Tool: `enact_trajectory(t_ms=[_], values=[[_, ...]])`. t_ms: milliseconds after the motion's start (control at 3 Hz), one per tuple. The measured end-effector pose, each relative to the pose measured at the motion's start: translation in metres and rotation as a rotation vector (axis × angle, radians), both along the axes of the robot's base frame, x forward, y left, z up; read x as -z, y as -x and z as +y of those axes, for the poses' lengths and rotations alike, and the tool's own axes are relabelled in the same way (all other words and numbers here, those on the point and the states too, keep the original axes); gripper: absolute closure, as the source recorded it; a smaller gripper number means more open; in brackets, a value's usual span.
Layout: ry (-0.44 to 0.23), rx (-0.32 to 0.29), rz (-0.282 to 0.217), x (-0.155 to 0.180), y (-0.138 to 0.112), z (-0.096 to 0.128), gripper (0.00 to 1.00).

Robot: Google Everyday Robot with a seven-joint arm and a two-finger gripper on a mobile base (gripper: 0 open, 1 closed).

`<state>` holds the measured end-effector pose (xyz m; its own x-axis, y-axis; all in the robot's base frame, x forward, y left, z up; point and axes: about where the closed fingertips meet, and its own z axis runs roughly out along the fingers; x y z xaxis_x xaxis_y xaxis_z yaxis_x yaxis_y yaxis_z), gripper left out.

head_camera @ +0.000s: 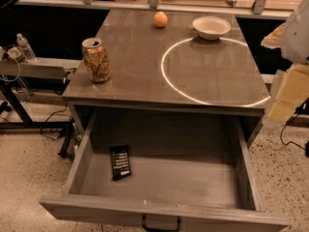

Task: Pick rxbar chocolate from top drawer and place on counter

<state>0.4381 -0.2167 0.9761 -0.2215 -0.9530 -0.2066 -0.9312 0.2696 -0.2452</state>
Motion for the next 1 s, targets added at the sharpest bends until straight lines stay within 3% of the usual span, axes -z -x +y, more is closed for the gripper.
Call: enact_trajectory(t_ms=[333, 667, 1000], values=[[0.000, 0.000, 0.000, 0.000, 0.000, 0.000, 0.00], [-0.040, 0.012, 0.049, 0.033, 0.010, -0.003, 0.00], [-0.096, 0.024, 0.122, 0.084, 0.036, -0.002, 0.00]])
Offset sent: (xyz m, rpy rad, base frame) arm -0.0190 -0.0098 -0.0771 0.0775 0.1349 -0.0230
